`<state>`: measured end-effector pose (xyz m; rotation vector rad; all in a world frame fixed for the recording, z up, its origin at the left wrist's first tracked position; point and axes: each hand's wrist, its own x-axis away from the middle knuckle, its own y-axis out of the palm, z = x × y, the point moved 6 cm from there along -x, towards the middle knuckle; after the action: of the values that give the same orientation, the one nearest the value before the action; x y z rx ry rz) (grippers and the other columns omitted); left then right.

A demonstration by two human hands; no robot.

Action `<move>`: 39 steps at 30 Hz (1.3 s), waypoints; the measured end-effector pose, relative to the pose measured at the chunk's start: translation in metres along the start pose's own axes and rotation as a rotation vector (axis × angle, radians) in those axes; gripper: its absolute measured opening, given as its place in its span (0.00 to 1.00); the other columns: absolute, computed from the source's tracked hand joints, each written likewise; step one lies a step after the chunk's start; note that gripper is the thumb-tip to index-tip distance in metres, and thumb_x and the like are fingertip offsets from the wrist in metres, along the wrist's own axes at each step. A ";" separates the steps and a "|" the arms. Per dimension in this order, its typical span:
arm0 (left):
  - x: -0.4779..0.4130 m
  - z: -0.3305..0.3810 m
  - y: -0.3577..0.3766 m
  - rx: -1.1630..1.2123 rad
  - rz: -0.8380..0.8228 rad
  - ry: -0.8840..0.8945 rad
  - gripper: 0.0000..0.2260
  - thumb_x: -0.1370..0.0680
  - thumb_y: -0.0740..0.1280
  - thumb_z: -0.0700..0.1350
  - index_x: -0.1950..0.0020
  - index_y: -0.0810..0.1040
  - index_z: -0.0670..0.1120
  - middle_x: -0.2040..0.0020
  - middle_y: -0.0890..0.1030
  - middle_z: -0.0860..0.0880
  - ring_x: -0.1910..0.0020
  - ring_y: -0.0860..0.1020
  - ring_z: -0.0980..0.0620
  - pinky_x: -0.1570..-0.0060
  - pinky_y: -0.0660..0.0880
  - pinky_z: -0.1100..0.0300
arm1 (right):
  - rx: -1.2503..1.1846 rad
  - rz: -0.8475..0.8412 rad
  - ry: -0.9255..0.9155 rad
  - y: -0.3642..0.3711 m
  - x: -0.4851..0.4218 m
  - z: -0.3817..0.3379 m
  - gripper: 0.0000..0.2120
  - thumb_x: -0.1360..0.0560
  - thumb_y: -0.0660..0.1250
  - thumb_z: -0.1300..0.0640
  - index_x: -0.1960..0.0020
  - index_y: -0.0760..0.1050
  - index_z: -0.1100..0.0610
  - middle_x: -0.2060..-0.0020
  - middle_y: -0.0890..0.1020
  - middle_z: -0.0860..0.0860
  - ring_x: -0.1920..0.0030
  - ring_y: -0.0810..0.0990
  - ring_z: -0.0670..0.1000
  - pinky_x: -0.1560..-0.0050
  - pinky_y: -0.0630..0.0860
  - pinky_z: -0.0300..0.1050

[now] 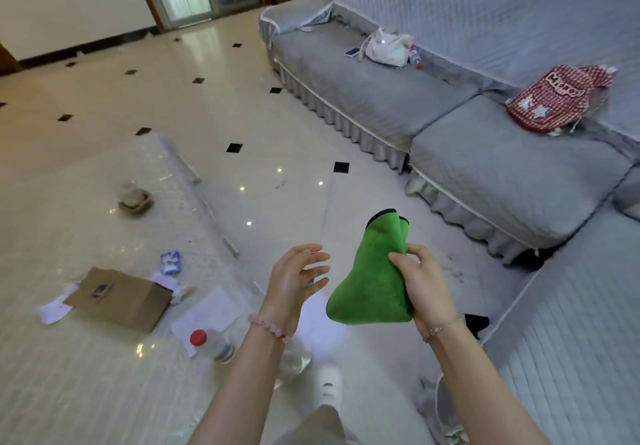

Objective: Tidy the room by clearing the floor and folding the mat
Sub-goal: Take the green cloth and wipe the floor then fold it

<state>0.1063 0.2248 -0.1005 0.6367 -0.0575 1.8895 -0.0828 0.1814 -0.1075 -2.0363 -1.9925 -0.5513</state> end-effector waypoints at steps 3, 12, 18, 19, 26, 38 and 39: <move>-0.038 0.010 0.013 0.040 0.003 -0.018 0.07 0.21 0.60 0.39 0.50 0.78 0.43 0.55 0.81 0.47 0.58 0.79 0.50 0.55 0.78 0.58 | -0.018 0.010 -0.008 0.000 -0.034 -0.016 0.11 0.23 0.63 0.61 0.41 0.71 0.56 0.57 0.84 0.55 0.59 0.82 0.54 0.60 0.78 0.46; -0.193 0.085 0.033 0.095 0.005 0.000 0.07 0.21 0.60 0.41 0.51 0.78 0.44 0.56 0.81 0.47 0.57 0.79 0.50 0.57 0.77 0.58 | 0.065 -0.058 -0.077 0.070 -0.172 -0.080 0.12 0.23 0.62 0.64 0.48 0.77 0.48 0.60 0.85 0.47 0.58 0.84 0.48 0.55 0.80 0.45; -0.285 0.159 0.019 0.163 0.054 0.072 0.08 0.20 0.59 0.42 0.50 0.78 0.43 0.56 0.81 0.47 0.59 0.79 0.50 0.56 0.77 0.57 | 0.066 -0.160 -0.137 0.146 -0.263 -0.141 0.14 0.22 0.60 0.65 0.44 0.78 0.51 0.56 0.86 0.49 0.54 0.84 0.48 0.54 0.79 0.43; -0.296 0.168 0.014 0.178 0.067 0.081 0.08 0.20 0.59 0.42 0.50 0.77 0.43 0.56 0.81 0.47 0.58 0.78 0.50 0.56 0.77 0.57 | 0.067 -0.173 -0.146 0.158 -0.276 -0.148 0.15 0.22 0.60 0.65 0.45 0.78 0.50 0.56 0.86 0.48 0.54 0.83 0.48 0.53 0.79 0.43; -0.372 0.212 -0.027 0.266 0.217 0.131 0.09 0.19 0.57 0.42 0.49 0.77 0.43 0.56 0.80 0.47 0.58 0.78 0.50 0.56 0.77 0.58 | 0.111 -0.329 -0.140 0.251 -0.370 -0.176 0.16 0.22 0.59 0.66 0.46 0.77 0.48 0.59 0.85 0.46 0.57 0.84 0.45 0.57 0.79 0.39; -0.554 0.318 -0.069 0.371 0.462 0.191 0.09 0.20 0.58 0.41 0.51 0.77 0.43 0.56 0.80 0.46 0.58 0.78 0.50 0.55 0.77 0.56 | 0.167 -0.623 -0.038 0.420 -0.563 -0.252 0.15 0.22 0.59 0.65 0.38 0.75 0.56 0.51 0.84 0.52 0.55 0.84 0.47 0.60 0.79 0.38; -0.569 0.328 -0.073 0.382 0.482 0.198 0.09 0.19 0.58 0.41 0.51 0.77 0.43 0.56 0.80 0.46 0.58 0.78 0.50 0.56 0.77 0.57 | 0.178 -0.641 -0.039 0.433 -0.577 -0.259 0.15 0.22 0.59 0.66 0.38 0.75 0.56 0.51 0.84 0.52 0.55 0.83 0.47 0.60 0.79 0.38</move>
<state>0.4539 -0.3377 -0.0960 0.7325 0.3111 2.4525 0.3227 -0.4691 -0.0806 -1.2912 -2.6050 -0.4228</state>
